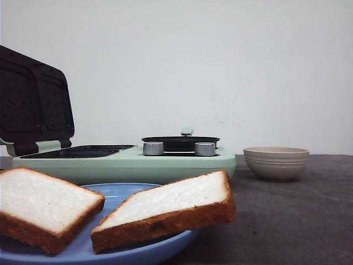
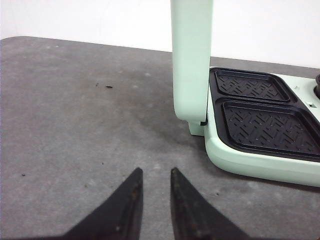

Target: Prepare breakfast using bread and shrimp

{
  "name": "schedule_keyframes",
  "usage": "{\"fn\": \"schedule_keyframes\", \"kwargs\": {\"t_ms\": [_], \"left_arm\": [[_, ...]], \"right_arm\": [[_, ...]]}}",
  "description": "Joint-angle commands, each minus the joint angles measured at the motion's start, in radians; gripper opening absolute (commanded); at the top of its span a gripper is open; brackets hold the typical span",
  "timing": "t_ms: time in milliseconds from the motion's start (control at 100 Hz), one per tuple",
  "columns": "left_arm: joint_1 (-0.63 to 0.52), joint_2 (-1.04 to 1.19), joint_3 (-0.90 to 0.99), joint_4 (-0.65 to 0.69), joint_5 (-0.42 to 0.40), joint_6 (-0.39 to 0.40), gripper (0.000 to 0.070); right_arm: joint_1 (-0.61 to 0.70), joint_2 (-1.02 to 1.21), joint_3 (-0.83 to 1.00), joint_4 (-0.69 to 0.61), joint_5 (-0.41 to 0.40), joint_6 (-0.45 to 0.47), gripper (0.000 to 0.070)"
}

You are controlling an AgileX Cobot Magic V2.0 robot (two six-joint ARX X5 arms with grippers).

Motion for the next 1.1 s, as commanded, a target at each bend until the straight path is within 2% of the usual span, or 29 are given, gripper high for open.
{"fn": "schedule_keyframes", "kwargs": {"t_ms": [0,260,420,610,730,870,1090], "left_arm": [[0.002,0.000,-0.018,-0.006,0.006,0.004,0.0017],[0.002,0.000,-0.018,-0.006,0.006,0.003,0.0017],[0.002,0.000,-0.018,-0.006,0.006,-0.005,0.0016],[0.002,0.000,-0.018,-0.006,0.006,-0.153,0.0011],[0.002,0.000,-0.016,-0.007,0.010,-0.229,0.0011],[0.002,0.000,-0.007,-0.011,0.099,-0.307,0.0012],[0.002,0.001,0.008,-0.035,0.258,-0.426,0.0013]], "right_arm": [[0.000,-0.001,-0.003,0.007,-0.001,0.018,0.0000],[0.000,-0.001,-0.003,0.007,-0.002,0.021,0.0000],[0.000,-0.001,-0.003,0.007,-0.001,0.085,0.0000],[0.000,-0.001,-0.002,0.007,-0.006,0.175,0.0000],[0.000,-0.001,0.002,0.006,-0.057,0.230,0.0000],[0.000,-0.001,0.024,-0.004,-0.132,0.309,0.0000],[0.000,0.000,0.063,-0.065,-0.160,0.472,0.0000]]}}
